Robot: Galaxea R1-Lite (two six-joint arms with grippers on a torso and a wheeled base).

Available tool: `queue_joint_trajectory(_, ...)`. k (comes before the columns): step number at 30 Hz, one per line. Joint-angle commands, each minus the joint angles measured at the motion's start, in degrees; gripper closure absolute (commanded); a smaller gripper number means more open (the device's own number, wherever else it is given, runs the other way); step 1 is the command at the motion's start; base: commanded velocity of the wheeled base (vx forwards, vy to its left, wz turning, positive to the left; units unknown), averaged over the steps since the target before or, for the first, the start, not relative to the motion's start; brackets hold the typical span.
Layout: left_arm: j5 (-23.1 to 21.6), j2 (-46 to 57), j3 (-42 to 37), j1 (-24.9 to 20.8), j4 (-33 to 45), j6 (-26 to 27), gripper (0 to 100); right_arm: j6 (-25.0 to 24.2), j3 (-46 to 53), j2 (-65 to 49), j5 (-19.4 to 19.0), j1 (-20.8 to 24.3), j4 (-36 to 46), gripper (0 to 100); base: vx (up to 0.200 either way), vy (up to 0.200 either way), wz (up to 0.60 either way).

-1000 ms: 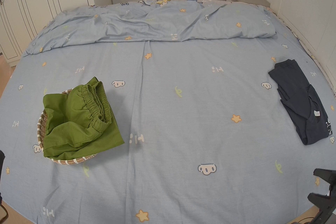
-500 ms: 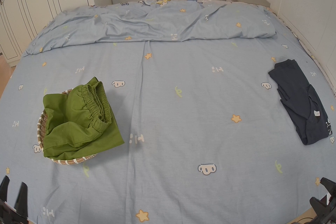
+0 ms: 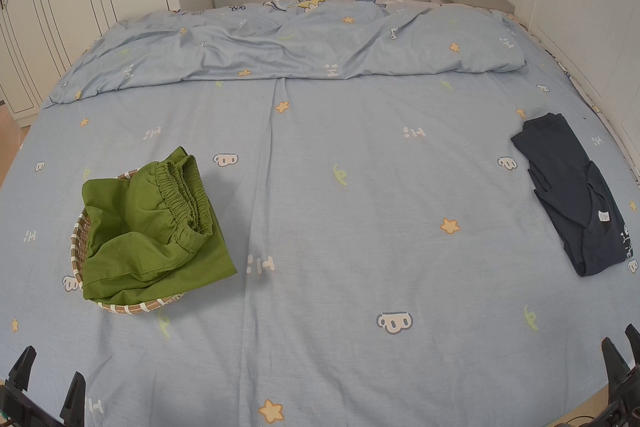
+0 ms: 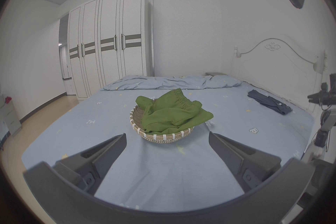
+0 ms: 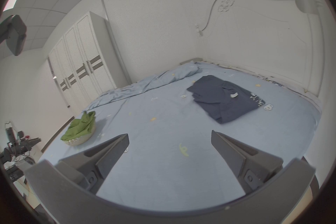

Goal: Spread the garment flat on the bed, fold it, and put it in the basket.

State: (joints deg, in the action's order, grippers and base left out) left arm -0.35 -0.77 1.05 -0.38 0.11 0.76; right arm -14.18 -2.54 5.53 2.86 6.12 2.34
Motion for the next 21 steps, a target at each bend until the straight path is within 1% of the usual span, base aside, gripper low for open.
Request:
queue_joint_trajectory(1,0.3,0.1,-1.0,0.1,0.0,-1.7,0,4.5,0.1,-1.9,1.7,-6.5,0.4,0,0.000,0.000,0.00)
queue_joint_trajectory(2,0.0,0.1,-1.0,0.0,0.0,-1.5,0,7.8,0.2,-3.0,2.2,-7.6,0.4,0,0.000,0.000,0.00)
queue_joint_trajectory(3,0.0,0.1,-1.0,0.1,0.0,-1.3,0,10.3,0.3,-3.8,2.7,-7.6,0.2,0,0.000,0.000,0.00)
queue_joint_trajectory(4,0.1,0.1,-1.0,0.1,0.0,-1.3,0,13.4,0.3,-4.3,3.5,-6.6,0.0,0,0.000,0.000,0.00)
queue_joint_trajectory(5,0.1,0.1,-1.0,0.1,0.0,-1.4,0,14.3,0.5,-4.6,3.6,-6.4,-0.3,0,0.000,0.000,0.00)
queue_joint_trajectory(8,0.1,0.1,-1.0,0.1,0.0,-1.3,0,13.5,1.0,-4.9,3.9,-6.2,-1.5,0,0.000,0.000,0.00)
queue_joint_trajectory(12,0.1,0.1,-1.0,0.1,0.0,-1.3,0,11.5,2.1,-4.9,2.8,-6.2,-3.7,0,0.000,0.000,0.00)
queue_joint_trajectory(13,0.1,0.1,-1.0,0.1,0.0,-1.3,0,11.7,2.1,-5.2,1.4,-6.1,-3.5,0,0.000,0.000,0.00)
queue_joint_trajectory(14,0.1,0.1,-1.0,0.1,0.0,-1.3,0,11.8,2.1,-5.2,1.1,-6.2,-3.5,0,0.000,0.000,0.00)
queue_joint_trajectory(15,0.1,0.1,-1.0,0.1,0.0,-1.3,0,13.9,2.5,-5.4,-2.2,-6.3,-3.0,0,0.000,0.000,0.00)
queue_joint_trajectory(16,0.1,0.1,-1.0,0.1,-0.1,-1.3,0,15.7,2.5,-5.5,-3.8,-6.3,-3.0,0,0.000,0.000,0.00)
queue_joint_trajectory(17,0.1,0.1,-1.0,0.1,0.0,-1.3,0,16.0,2.5,-5.5,-4.3,-6.3,-3.0,0,0.000,0.000,0.00)
queue_joint_trajectory(19,0.1,0.1,-1.0,0.1,0.0,-1.3,0,14.4,2.5,-5.5,-3.7,-6.2,-3.0,0,0.000,0.000,0.00)
queue_joint_trajectory(21,0.1,0.1,-1.0,0.1,0.0,-1.3,0,13.8,2.5,-5.5,-3.0,-6.1,-3.0,0,0.000,0.000,0.00)
